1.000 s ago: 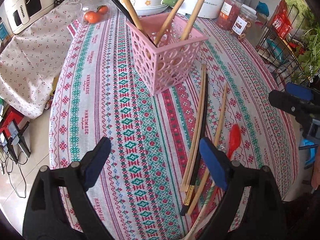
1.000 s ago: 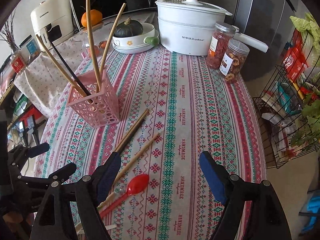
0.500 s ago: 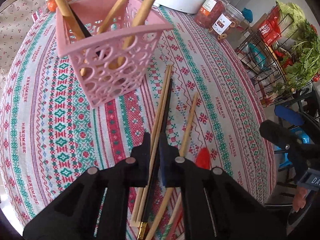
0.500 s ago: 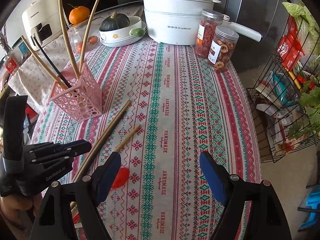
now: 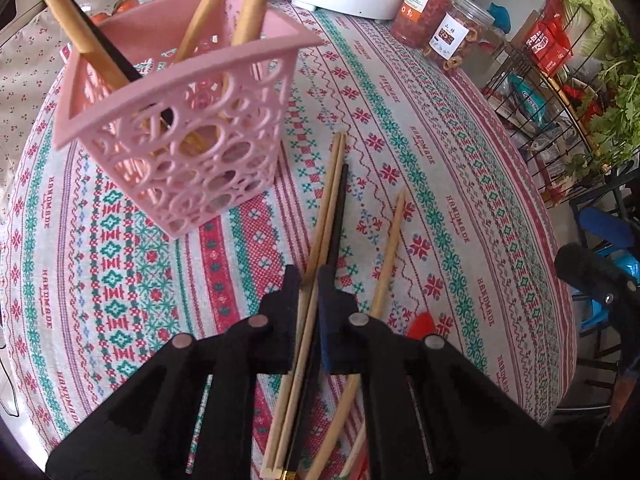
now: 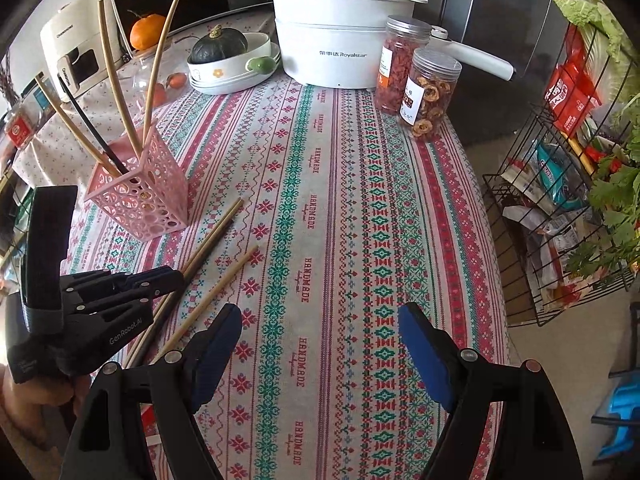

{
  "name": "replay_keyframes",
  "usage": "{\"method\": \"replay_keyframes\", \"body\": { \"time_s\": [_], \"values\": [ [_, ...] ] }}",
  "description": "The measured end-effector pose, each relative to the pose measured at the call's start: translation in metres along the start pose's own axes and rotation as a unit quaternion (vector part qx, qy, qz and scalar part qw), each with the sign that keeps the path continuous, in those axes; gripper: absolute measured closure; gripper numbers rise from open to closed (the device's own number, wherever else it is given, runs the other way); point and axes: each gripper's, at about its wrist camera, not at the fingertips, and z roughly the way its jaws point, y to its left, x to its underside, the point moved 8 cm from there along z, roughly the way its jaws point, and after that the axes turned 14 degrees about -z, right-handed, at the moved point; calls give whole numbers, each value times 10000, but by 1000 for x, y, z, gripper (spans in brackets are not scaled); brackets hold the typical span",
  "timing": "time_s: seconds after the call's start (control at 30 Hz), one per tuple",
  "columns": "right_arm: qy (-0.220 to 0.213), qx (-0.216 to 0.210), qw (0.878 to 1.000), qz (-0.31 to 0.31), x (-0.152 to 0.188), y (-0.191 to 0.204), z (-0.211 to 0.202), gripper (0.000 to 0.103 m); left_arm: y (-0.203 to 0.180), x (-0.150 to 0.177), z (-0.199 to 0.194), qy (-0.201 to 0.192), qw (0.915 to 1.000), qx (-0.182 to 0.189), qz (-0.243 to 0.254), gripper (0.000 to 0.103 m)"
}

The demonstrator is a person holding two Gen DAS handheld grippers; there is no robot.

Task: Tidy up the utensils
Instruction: 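Close the left tool on two wooden chopsticks lying on the cloth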

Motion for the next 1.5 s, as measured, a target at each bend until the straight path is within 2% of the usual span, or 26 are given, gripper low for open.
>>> {"method": "replay_keyframes", "body": {
  "time_s": [0.13, 0.17, 0.37, 0.43, 0.5, 0.53, 0.6, 0.63, 0.67, 0.8, 0.83, 0.87, 0.9, 0.97, 1.03, 1.27, 1.33, 1.5],
  "values": [
    [60, -10, 10000, 40, 0, 1, 3, 21, 7, 5, -3, 117, 9999, -84, -77, 97],
    [75, -30, 10000, 57, -1, 2, 4, 21, 11, 8, -6, 143, 9998, -118, -80, 102],
    [113, -118, 9999, -16, -9, 17, 9, 21, 43, 29, -17, 494, 9981, -309, -194, 102],
    [145, -141, 9998, -57, -10, 22, 12, 21, 50, 31, -24, 488, 9982, -258, -219, 102],
    [172, -177, 9997, -93, -12, 28, 14, 21, 52, 26, -34, 302, 9993, -42, -209, 102],
    [179, -184, 9996, -118, -13, 31, 14, 21, 51, 22, -39, 210, 9995, 77, -205, 99],
    [172, -165, 9996, -177, -14, 35, 14, 21, 46, 15, -44, 57, 9993, 303, -224, 78],
    [168, -148, 9995, -200, -14, 36, 14, 21, 42, 11, -45, -46, 9991, 369, -225, 59],
    [167, -134, 9995, -213, -14, 36, 14, 21, 37, 8, -46, -144, 9989, 405, -196, 52],
    [228, -104, 9995, -190, -8, 31, 16, 21, 18, -3, -30, -282, 9989, 358, -69, 52],
    [251, -91, 9995, -171, -6, 29, 17, 21, 17, -5, -26, -273, 9990, 344, -82, 56],
    [278, -78, 9995, -152, -4, 26, 18, 21, 14, -7, -21, -256, 9991, 331, -99, 68],
    [303, -64, 9994, -134, -2, 23, 19, 21, 13, -8, -17, -230, 9992, 319, -109, 71],
    [335, -44, 9994, -79, 0, 17, 20, 21, 10, -8, -10, -200, 9993, 302, -86, 84],
    [339, -58, 9994, -18, 1, 12, 19, 21, 6, -8, -4, -164, 9995, 264, -7, 87],
    [367, -95, 9993, -18, 0, 13, 22, 21, 2, -9, 4, -308, 9991, -37, 300, 87],
    [414, -121, 9991, -29, 0, 17, 26, 21, 2, -8, 5, -324, 9983, -245, 429, 95],
    [589, -168, 9981, 53, -2, 24, 40, 21, 16, 1, -3, -122, 9989, -301, 350, 96]
  ]
}}
